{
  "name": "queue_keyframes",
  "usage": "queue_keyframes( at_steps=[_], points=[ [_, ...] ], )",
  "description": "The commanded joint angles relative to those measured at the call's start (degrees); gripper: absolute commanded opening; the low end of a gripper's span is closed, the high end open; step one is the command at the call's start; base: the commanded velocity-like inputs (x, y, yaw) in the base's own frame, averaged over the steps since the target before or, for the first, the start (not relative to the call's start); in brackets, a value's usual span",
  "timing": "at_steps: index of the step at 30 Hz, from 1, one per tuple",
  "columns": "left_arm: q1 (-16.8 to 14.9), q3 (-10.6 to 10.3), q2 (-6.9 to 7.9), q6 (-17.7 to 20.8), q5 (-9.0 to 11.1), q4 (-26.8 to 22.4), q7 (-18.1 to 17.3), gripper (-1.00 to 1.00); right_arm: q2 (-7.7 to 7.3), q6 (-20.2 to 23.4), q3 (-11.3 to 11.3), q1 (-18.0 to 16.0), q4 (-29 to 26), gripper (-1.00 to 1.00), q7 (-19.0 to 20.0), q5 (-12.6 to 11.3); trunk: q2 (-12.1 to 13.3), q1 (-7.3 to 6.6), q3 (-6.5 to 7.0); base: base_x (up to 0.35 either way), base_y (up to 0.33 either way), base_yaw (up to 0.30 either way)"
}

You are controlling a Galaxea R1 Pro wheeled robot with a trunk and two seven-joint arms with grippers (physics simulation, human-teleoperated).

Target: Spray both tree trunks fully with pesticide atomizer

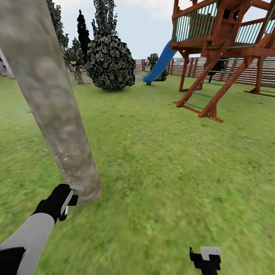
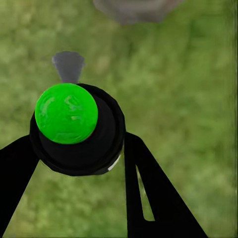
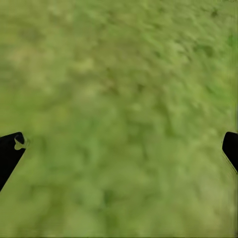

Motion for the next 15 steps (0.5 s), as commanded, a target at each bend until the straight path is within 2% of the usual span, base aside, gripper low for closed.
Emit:
queue_keyframes(
  at_steps=[1, 5, 15],
  points=[
    [-0.03, 0.2, -0.04, 0.27, -0.62, -0.08, -0.27, -1.0, 0.02, -0.1, -0.32, -0.03, 0.02, 1.0, -0.31, 0.61, -0.02, 0.01, -0.05, 0.172, -0.231, 0.0],
    [-0.03, 0.2, -0.04, 0.27, -0.62, -0.08, -0.27, -1.0, 0.02, -0.1, -0.32, -0.03, 0.02, 1.0, -0.32, 0.61, -0.02, 0.01, -0.05, 0.122, -0.255, 0.05],
    [-0.03, 0.2, -0.04, 0.27, -0.7, -0.17, -0.27, -1.0, 0.02, -0.1, -0.32, -0.03, 0.02, 1.0, -0.31, 0.61, -0.02, 0.01, -0.05, 0.006, -0.276, 0.269]
  ],
)
